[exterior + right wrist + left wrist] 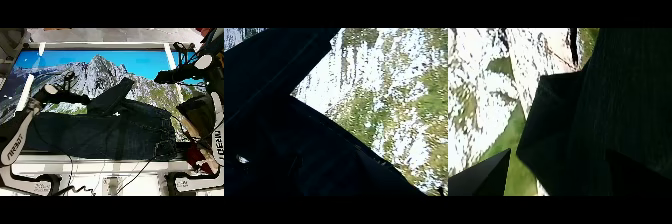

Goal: Fold the clothes and pants, and hang the long-sleeved shirts on hangers.

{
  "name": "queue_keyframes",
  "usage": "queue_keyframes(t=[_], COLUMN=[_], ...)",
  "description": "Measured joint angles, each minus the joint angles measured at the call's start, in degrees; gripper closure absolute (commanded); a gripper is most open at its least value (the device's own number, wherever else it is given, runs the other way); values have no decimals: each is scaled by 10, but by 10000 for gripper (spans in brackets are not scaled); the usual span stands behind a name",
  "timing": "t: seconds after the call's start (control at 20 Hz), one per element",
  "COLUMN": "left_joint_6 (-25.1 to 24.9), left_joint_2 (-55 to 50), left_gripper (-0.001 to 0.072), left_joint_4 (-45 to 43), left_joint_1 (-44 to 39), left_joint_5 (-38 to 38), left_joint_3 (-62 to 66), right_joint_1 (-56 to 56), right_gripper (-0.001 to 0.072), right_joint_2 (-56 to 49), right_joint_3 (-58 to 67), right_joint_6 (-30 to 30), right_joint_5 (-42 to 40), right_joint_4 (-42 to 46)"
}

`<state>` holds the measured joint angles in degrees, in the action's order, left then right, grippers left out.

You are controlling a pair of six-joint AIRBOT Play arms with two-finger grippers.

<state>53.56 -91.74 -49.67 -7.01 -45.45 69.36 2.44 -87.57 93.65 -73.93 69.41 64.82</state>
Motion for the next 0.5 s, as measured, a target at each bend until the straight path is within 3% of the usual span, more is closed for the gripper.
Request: queue_keyframes(t=[0.25, 0.3, 0.4, 0.45, 0.5], left_joint_6=[0, 0, 0, 0, 0], left_joint_2=[-28, -30, -33, -34, -35], left_gripper=[69, 110, 556, 677, 678], left_joint_4=[-21, -27, -38, -40, -43], left_joint_1=[-37, -44, -56, -60, -63], left_joint_5=[27, 31, 44, 58, 72], left_joint_3=[8, 9, 9, 10, 10], right_joint_1=[-6, -7, -7, -7, -7], right_gripper=[305, 305, 305, 306, 318], right_joint_2=[0, 0, 0, 0, 0], right_joint_3=[0, 0, 0, 0, 0], right_joint_6=[0, 0, 0, 0, 0], right_joint_5=[2, 2, 2, 2, 2], right_joint_4=[0, 0, 0, 0, 0])
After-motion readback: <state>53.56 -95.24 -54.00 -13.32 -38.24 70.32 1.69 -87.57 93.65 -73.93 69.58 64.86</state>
